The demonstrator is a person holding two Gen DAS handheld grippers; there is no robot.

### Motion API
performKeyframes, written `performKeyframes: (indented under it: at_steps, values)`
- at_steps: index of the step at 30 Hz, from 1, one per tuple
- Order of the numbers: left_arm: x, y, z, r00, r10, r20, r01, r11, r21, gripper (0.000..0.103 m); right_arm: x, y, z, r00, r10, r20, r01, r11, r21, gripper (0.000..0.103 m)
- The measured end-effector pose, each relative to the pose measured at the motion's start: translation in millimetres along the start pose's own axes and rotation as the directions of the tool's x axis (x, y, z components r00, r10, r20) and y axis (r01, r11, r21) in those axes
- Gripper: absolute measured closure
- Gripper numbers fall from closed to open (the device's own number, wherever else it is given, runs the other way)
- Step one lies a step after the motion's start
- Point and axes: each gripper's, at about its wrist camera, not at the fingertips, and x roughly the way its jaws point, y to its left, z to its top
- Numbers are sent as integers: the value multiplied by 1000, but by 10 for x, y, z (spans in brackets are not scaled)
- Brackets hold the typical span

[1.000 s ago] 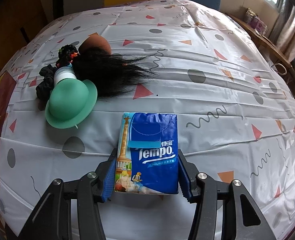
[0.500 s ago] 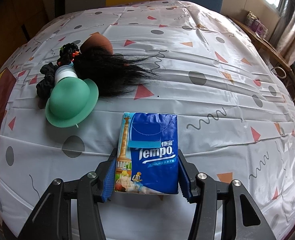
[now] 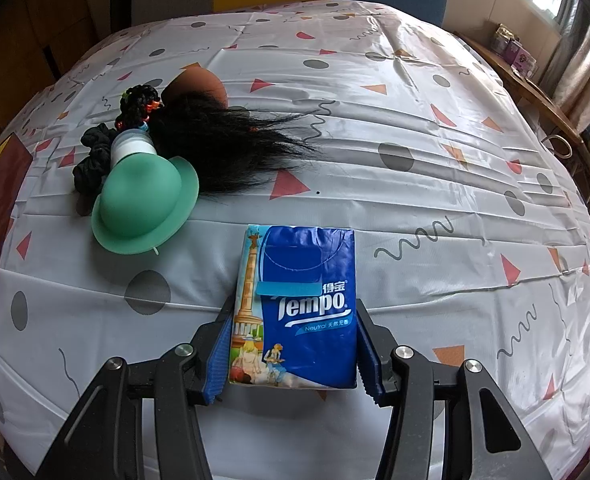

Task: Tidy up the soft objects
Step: 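Carry the pink towel into the gold tray and open the left tool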

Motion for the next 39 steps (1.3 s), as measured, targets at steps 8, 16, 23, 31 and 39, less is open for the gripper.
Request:
performKeyframes:
  at_steps: [8,16,23,31,39]
  values:
    - [296,-125,284,992,122,20,-123,988,90,37,0,4,-1,1000,-2,1,2,1000,0,49]
    - [-117,-84,87,976,186,113,-186,982,-8,36,2,24,3,1000,-10,7,11,1000,-13,49]
    - [-531,-307,-428,976,146,161,-145,989,-16,36,-16,55,-11,1000,-22,12,22,999,-28,50]
    - [-760,-657,-798,983,68,169,-73,997,28,36,-51,104,-28,999,-37,18,38,998,-48,50]
    - [-847,-806,-952,985,55,163,-64,997,53,36,-71,111,-27,999,-34,14,34,998,-48,51]
